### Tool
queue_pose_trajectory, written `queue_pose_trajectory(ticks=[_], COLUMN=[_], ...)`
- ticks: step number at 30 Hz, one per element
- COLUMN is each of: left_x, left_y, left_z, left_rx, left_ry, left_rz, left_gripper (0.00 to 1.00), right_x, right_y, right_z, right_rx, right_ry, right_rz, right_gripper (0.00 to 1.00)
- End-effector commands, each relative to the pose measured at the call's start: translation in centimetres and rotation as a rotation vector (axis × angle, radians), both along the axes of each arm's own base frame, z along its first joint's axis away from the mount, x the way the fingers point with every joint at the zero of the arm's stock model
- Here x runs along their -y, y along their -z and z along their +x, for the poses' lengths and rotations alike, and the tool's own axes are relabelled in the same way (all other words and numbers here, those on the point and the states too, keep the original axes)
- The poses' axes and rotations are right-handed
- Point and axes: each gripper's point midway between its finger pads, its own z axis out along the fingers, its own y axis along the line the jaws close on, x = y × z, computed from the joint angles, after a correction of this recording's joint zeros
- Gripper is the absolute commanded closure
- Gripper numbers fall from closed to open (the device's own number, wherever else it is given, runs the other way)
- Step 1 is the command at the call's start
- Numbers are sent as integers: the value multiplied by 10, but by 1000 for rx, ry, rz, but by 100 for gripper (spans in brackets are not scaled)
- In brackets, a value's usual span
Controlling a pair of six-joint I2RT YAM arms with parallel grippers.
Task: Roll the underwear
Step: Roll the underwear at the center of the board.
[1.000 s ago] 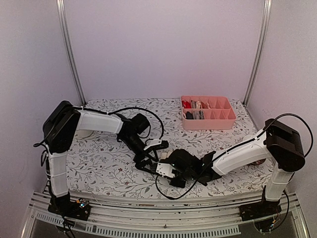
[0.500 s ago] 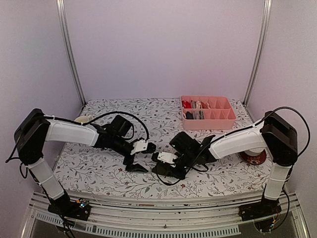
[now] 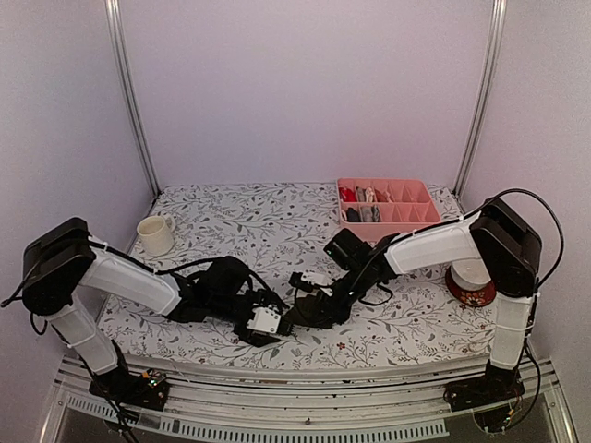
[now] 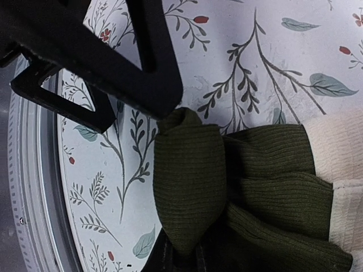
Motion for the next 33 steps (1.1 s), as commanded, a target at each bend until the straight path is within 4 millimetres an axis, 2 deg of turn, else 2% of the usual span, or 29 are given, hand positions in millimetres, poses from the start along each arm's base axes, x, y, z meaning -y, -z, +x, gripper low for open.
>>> queue_pose_trajectory(ticks=[1, 6, 11, 12, 15, 20, 26, 27, 30, 33], left_x=[17, 28, 32, 32, 33, 36, 38, 39, 43, 45], left_y=[-13, -3, 12, 14, 17, 27, 39, 40, 42, 44], left_z=[15, 11, 11, 11, 13, 10, -1, -4, -12, -20], left_rx=[173, 245, 279, 280, 281, 262, 177, 149, 54, -49], left_ry=[-35, -38, -42, -43, -52, -49, -32, -32, -30, -28], left_rz=[-43, -27, 13, 18, 26, 53, 82, 81, 89, 103], left_gripper=[19, 22, 33, 35, 39, 59, 91, 99, 100, 100], right_x=[32, 34, 37, 31, 30, 30, 31, 31, 32, 37], right_y=[37, 41, 44, 39, 39, 40, 35, 31, 17, 0], right_z=[-30, -32, -32, -26, -25, -24, -22, -21, -16, -9], right_rx=[-179, -194, -195, -181, -176, -170, -156, -148, -106, -30], right_ry=[-4, -9, -6, -5, -7, -7, -2, 1, 15, 57], right_rz=[-177, -196, -210, -196, -196, -201, -202, -199, -180, -163], right_gripper=[92, 92, 92, 92, 92, 92, 91, 90, 82, 57])
